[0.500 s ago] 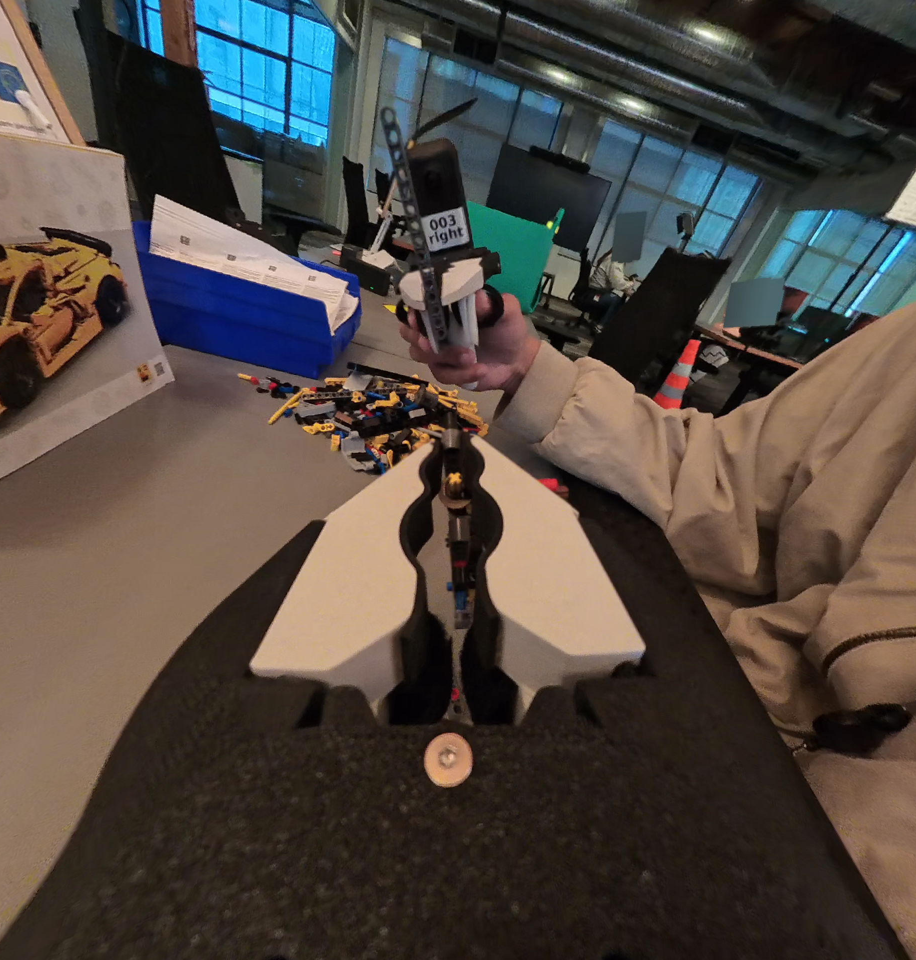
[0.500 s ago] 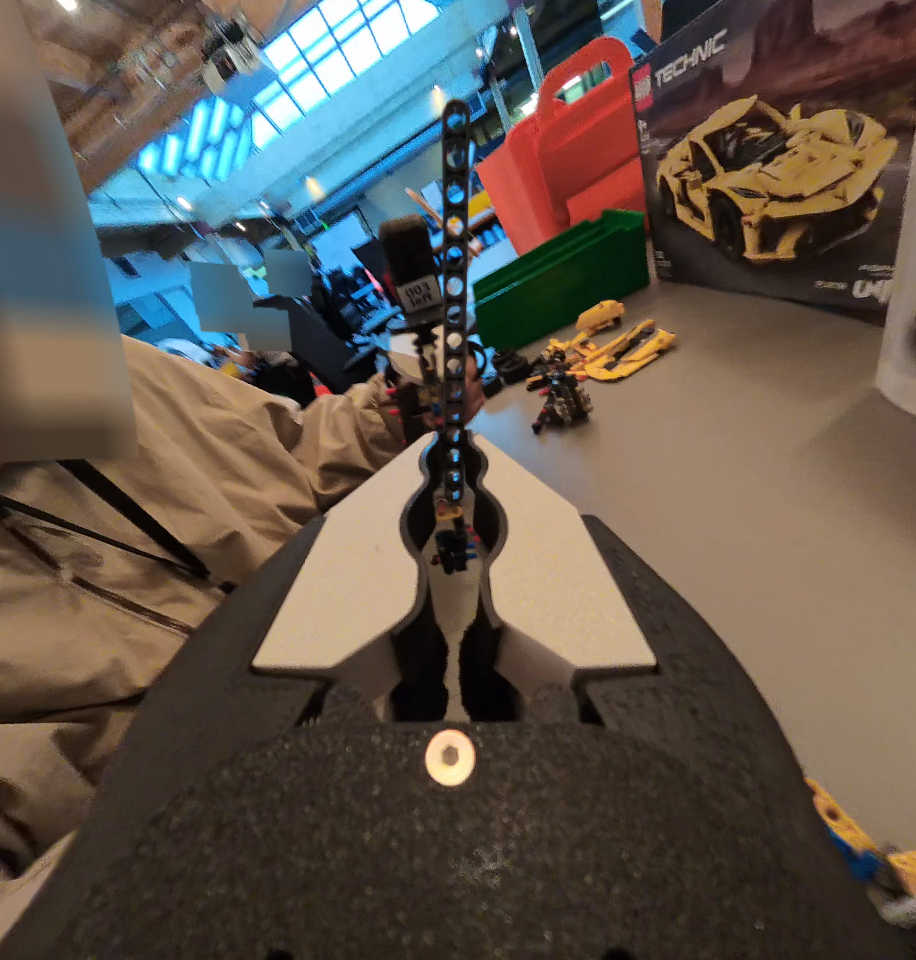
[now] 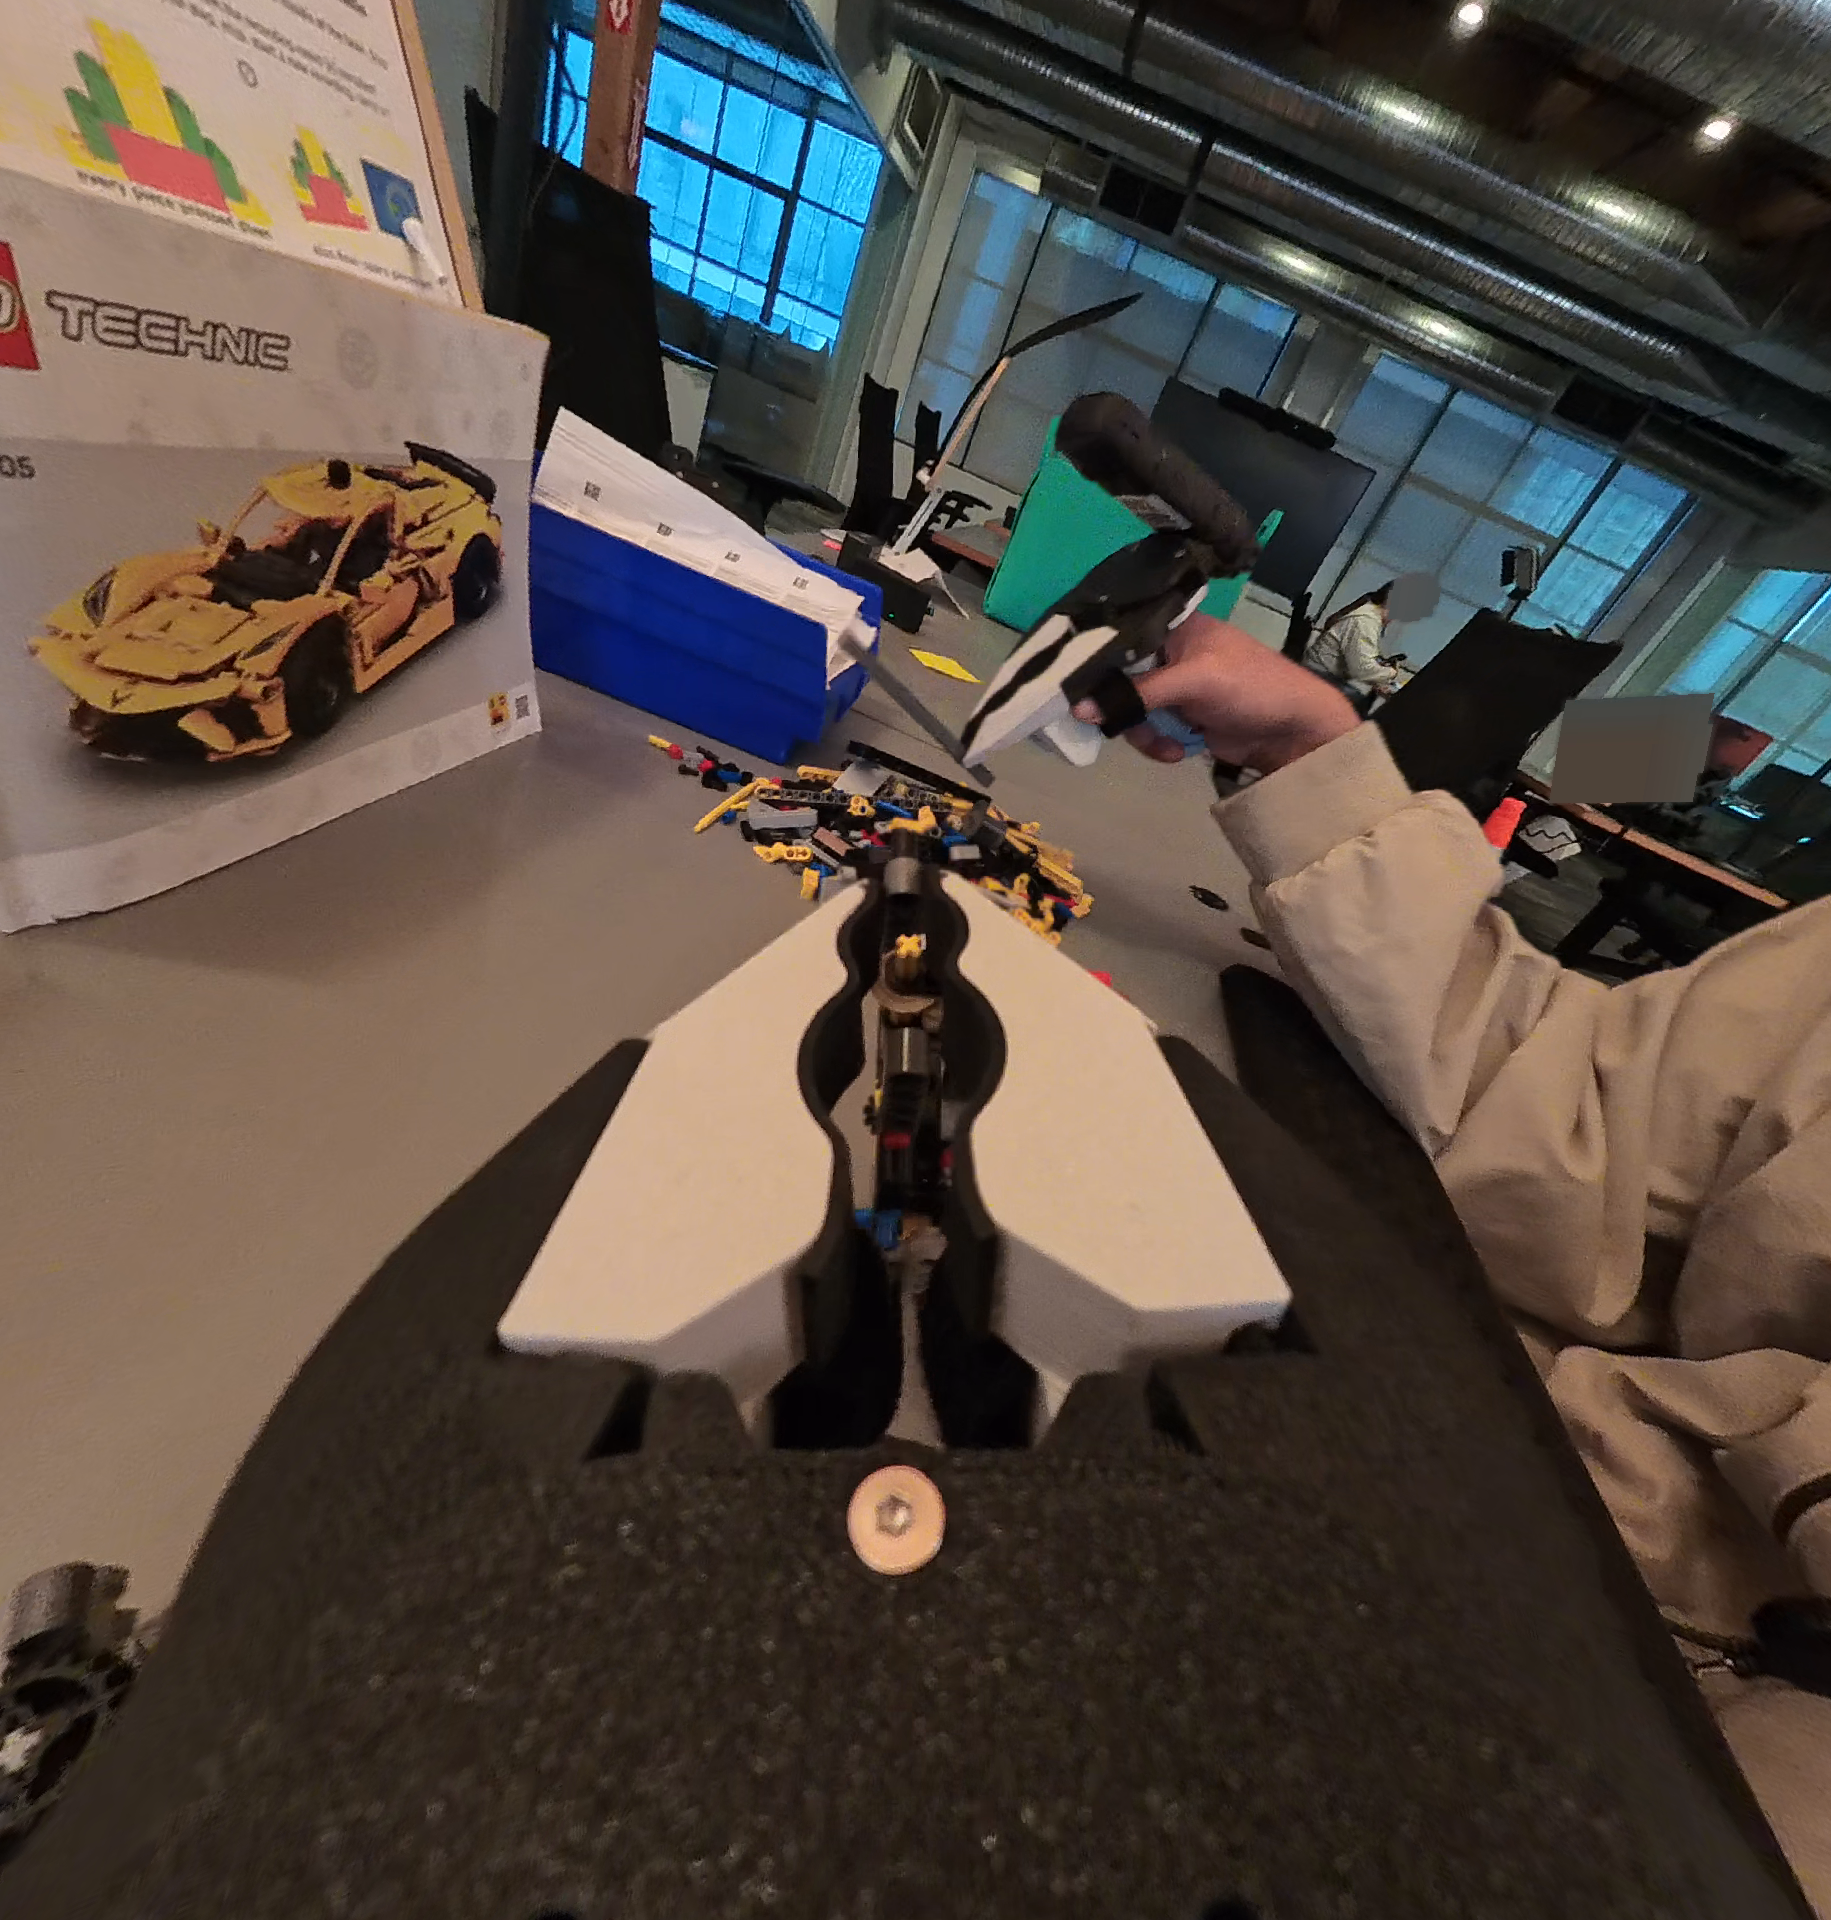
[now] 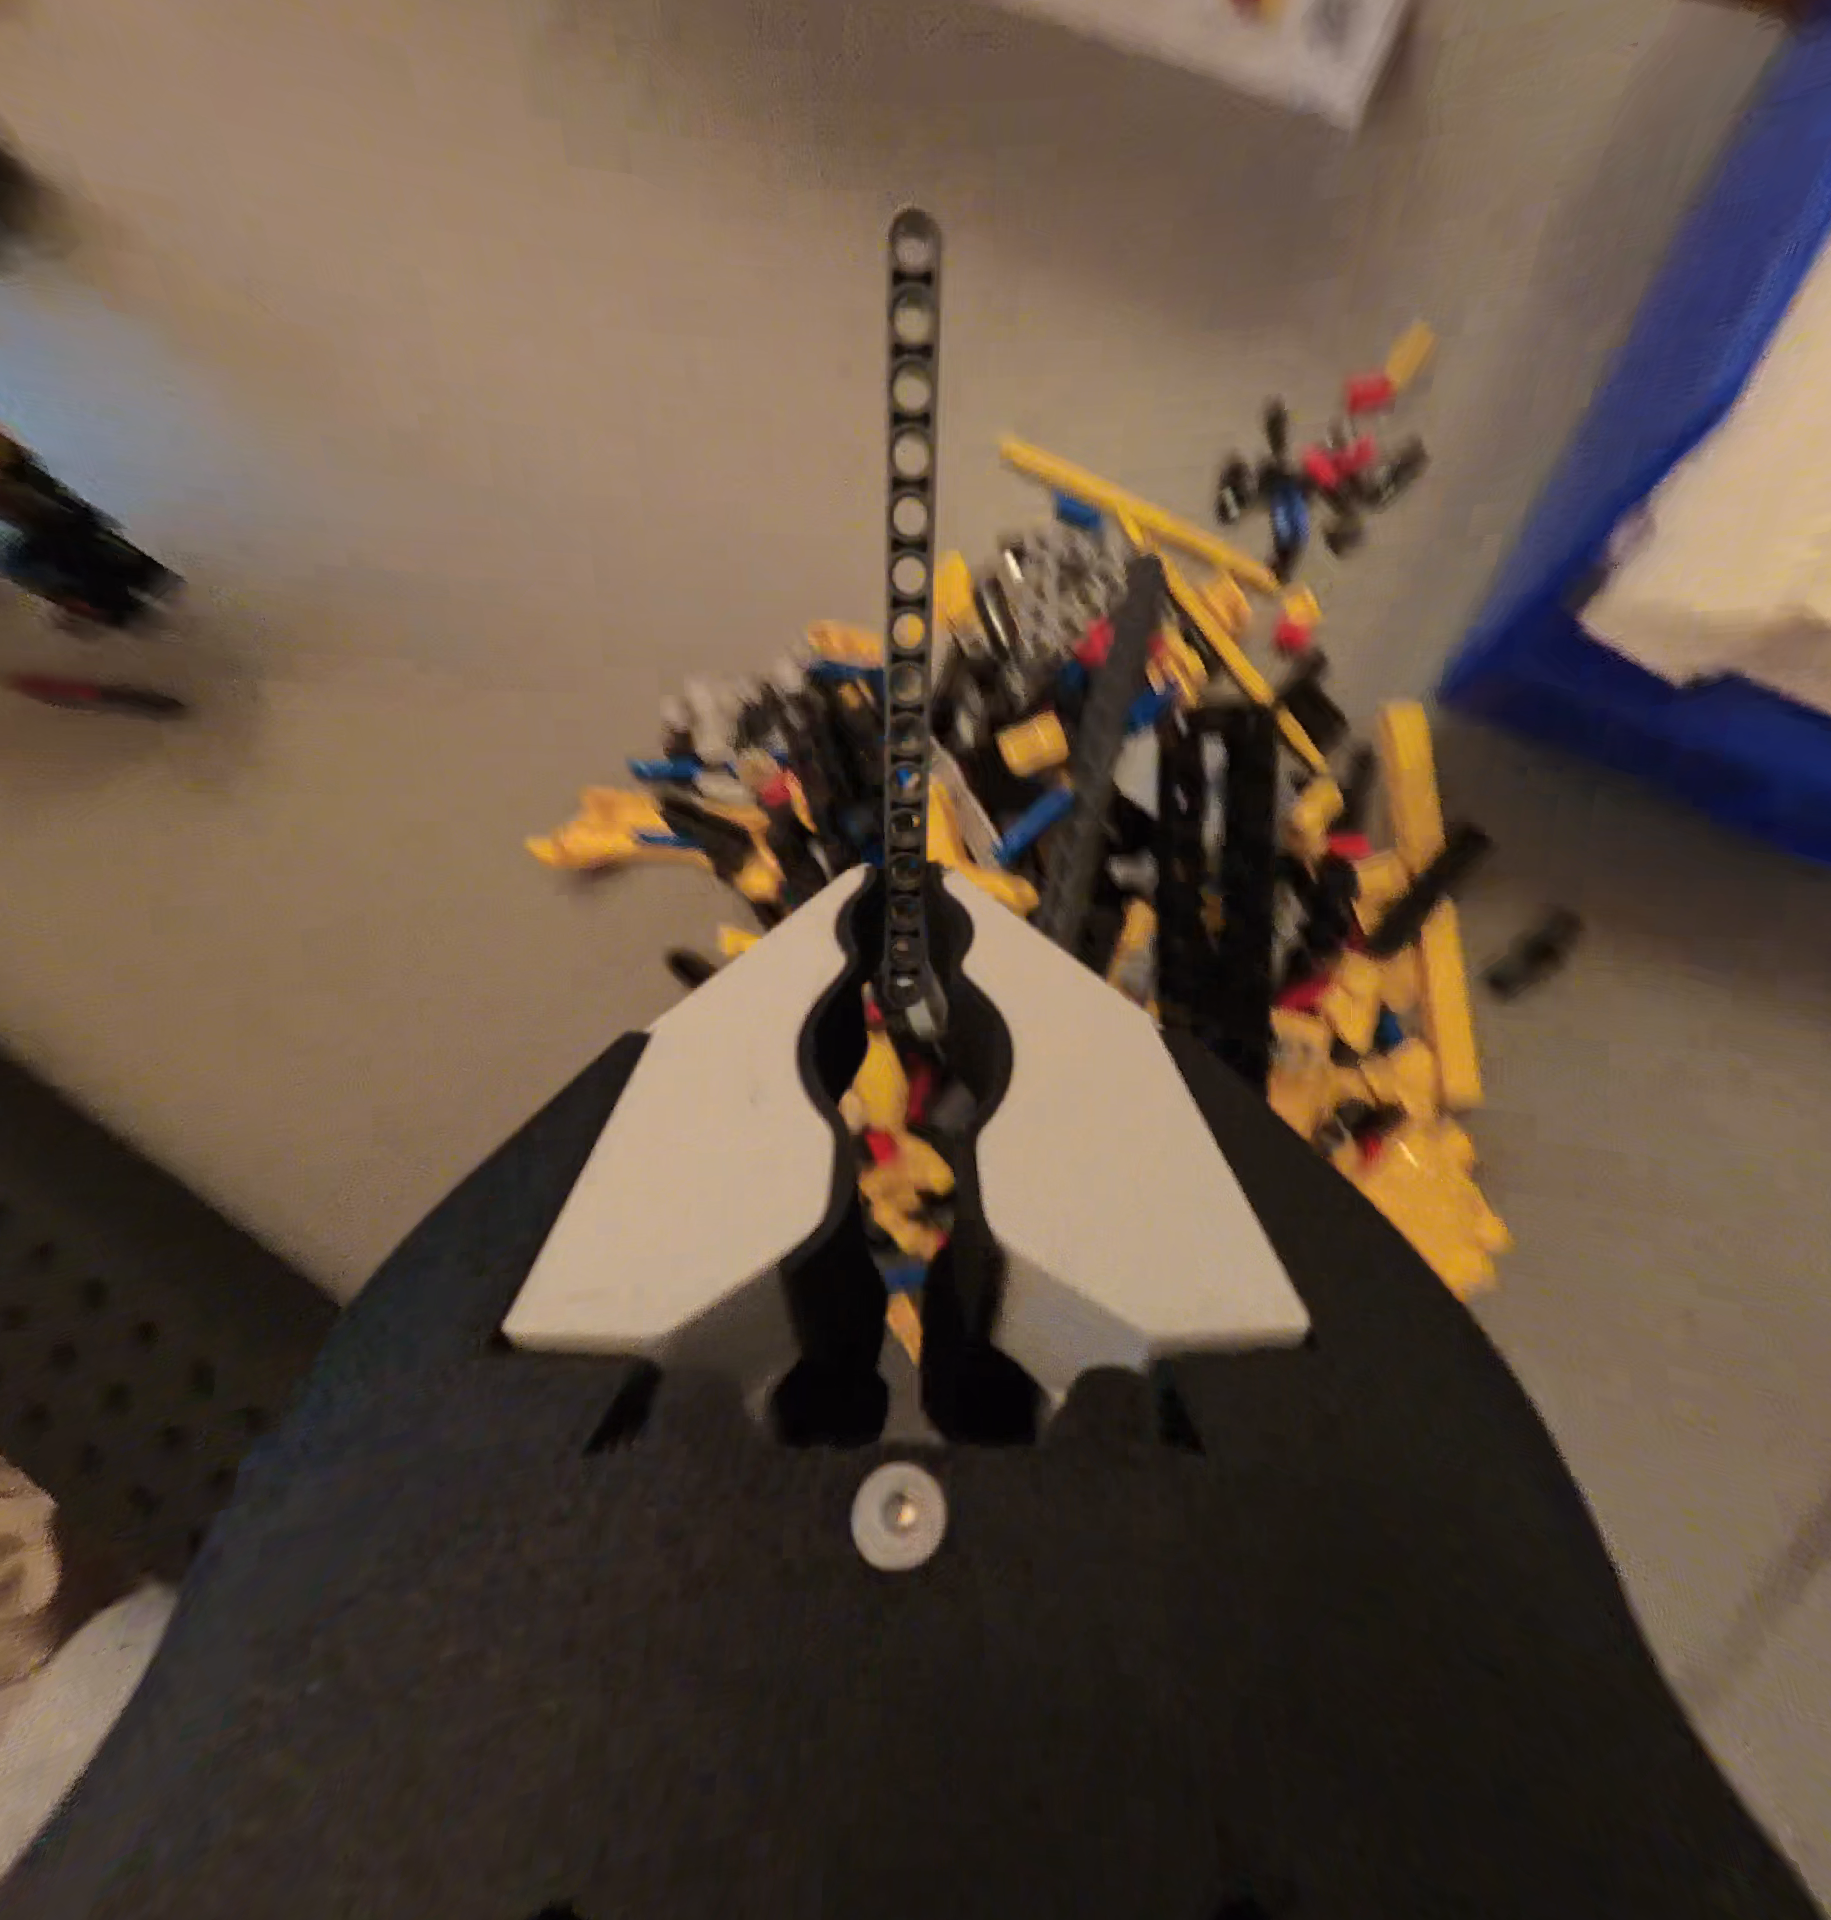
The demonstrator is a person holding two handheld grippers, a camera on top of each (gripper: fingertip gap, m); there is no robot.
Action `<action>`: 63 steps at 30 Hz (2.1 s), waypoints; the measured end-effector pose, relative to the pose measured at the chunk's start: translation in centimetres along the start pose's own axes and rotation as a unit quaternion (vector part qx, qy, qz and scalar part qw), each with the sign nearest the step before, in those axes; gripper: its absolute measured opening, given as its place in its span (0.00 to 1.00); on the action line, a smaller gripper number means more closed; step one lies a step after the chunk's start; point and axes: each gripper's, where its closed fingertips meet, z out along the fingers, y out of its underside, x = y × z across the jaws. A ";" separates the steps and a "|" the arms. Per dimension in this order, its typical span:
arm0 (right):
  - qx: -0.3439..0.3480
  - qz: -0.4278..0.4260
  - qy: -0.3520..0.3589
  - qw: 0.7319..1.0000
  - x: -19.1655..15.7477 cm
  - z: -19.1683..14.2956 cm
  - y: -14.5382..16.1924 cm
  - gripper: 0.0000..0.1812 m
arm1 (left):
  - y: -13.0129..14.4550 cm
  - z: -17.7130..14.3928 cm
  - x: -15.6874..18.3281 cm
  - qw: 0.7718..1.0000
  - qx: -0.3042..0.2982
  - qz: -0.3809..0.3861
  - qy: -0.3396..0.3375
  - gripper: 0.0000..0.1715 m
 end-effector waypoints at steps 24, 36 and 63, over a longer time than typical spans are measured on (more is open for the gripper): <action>0.252 -0.234 -0.023 0.939 -24.2 8.2 -12.0 0.21 | 1.4 1.2 -1.7 0.997 -0.026 -0.038 -0.064 0.04; 0.231 -0.189 0.014 0.954 -23.8 8.7 -12.0 0.13 | 1.8 1.8 -1.5 0.989 -0.059 0.024 -0.132 0.04; 0.248 -0.317 0.023 0.915 -24.1 8.8 -11.7 0.07 | 2.0 1.5 -1.4 0.989 -0.065 0.009 -0.132 0.04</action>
